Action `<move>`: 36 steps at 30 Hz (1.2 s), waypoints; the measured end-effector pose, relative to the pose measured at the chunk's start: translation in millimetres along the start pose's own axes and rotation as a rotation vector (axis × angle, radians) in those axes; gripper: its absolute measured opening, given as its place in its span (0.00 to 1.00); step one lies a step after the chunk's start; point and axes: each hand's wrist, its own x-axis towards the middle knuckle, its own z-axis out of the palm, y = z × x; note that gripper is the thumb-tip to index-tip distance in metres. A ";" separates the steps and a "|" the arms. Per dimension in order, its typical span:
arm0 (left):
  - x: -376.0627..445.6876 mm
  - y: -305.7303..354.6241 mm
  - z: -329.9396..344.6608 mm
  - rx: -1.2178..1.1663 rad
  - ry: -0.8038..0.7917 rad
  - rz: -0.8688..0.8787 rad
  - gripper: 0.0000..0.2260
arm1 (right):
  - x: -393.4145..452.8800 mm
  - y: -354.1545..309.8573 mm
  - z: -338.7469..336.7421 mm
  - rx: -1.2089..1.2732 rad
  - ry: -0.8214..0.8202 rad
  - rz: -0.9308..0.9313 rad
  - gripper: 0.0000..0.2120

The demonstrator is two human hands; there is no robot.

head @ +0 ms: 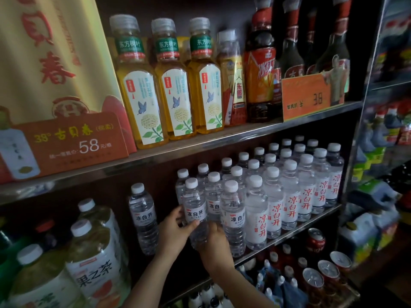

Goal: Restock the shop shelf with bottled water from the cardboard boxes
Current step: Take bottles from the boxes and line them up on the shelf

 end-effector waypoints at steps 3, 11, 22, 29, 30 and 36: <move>-1.3 11.9 -6.4 0.060 -0.004 -0.030 0.29 | -3.6 -7.0 -26.1 0.162 -0.112 0.023 0.25; -50.8 44.0 -24.3 0.381 -0.015 0.086 0.22 | -43.3 -1.5 -109.8 0.171 -0.308 0.021 0.09; -178.1 130.7 59.3 0.519 -0.313 0.255 0.21 | -202.4 99.5 -278.7 0.007 -0.045 0.228 0.11; -308.2 188.9 203.1 0.369 -0.670 0.423 0.26 | -372.3 192.3 -390.1 -0.005 0.113 0.527 0.15; -332.2 198.4 224.8 0.355 -0.725 0.443 0.27 | -401.1 206.6 -403.5 -0.011 0.146 0.575 0.15; -480.1 232.1 340.5 0.344 -1.023 0.540 0.27 | -574.6 275.9 -469.4 0.015 0.342 0.882 0.18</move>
